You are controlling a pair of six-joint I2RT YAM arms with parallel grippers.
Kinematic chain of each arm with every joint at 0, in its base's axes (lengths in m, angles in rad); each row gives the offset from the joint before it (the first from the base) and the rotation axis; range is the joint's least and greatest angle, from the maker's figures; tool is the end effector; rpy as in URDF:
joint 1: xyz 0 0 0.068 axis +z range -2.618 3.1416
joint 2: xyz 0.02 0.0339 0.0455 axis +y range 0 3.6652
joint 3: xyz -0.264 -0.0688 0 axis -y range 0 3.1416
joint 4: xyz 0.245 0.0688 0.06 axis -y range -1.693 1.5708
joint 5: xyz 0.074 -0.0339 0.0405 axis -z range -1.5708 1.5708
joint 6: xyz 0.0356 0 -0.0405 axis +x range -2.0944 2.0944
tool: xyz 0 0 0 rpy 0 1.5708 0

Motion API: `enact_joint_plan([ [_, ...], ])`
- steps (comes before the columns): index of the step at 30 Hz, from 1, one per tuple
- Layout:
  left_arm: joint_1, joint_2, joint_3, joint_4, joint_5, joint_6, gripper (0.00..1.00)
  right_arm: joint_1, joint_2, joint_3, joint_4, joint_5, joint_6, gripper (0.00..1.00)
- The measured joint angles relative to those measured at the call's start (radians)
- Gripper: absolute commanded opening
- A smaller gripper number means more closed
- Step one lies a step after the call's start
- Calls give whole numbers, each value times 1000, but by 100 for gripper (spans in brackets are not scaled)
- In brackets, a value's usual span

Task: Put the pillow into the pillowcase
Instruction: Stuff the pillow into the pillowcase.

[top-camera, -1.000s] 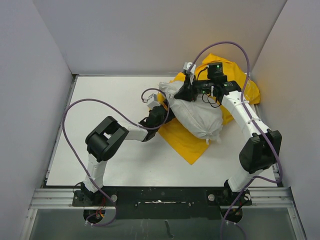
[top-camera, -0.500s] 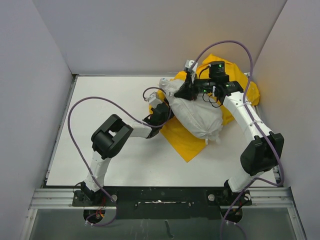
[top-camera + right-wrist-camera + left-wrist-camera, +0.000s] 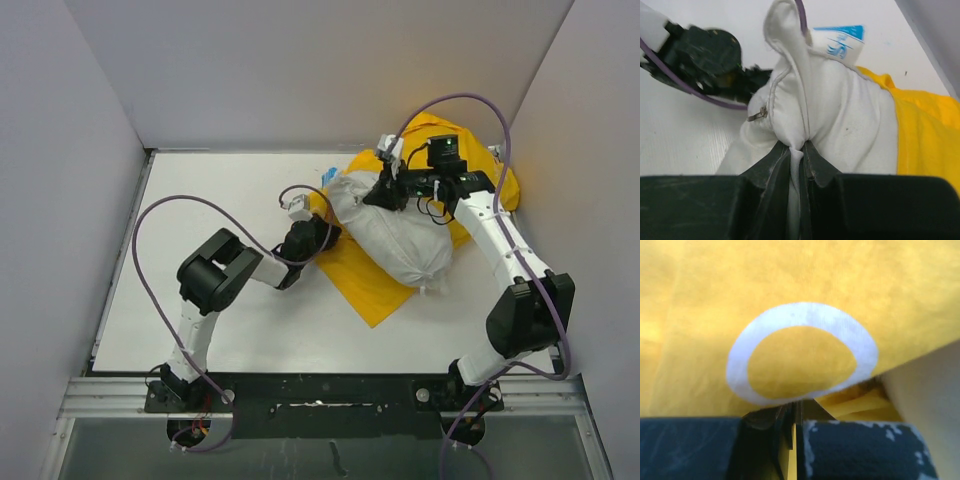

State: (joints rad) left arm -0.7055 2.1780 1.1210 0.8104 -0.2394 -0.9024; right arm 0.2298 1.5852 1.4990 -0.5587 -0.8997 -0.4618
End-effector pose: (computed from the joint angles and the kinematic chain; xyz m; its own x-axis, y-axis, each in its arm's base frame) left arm 0.3470 -0.2845 0.1199 -0.4722 -0.5994 -0.6464 0.1360 0.6750 -0.7252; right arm 0.3343 0.1068 0.3584 -0.1894 -0.3289 -0.9252 -0.9332 0.3534 0.0654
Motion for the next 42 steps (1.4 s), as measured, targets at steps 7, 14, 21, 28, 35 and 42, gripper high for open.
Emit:
enact_joint_plan([
  [7, 13, -218, -374, 233, 240, 60, 0, 25, 0, -100, -80, 159, -168, 0],
  [14, 30, -425, -602, 359, 393, 28, 0, 192, 4, -191, -91, 425, -349, 0],
  [21, 41, -640, -779, 348, 443, 16, 0, 188, 29, -214, -98, 478, -446, 17],
  [28, 41, -645, -849, 404, 477, -10, 0, 206, 27, -186, -326, 169, -586, 61],
  [35, 40, -543, -853, 537, 518, -58, 0, 288, -30, -32, -527, 34, -686, 88],
  [42, 18, -542, -853, 554, 529, -56, 0, 408, -93, -62, -354, 127, -500, 98],
])
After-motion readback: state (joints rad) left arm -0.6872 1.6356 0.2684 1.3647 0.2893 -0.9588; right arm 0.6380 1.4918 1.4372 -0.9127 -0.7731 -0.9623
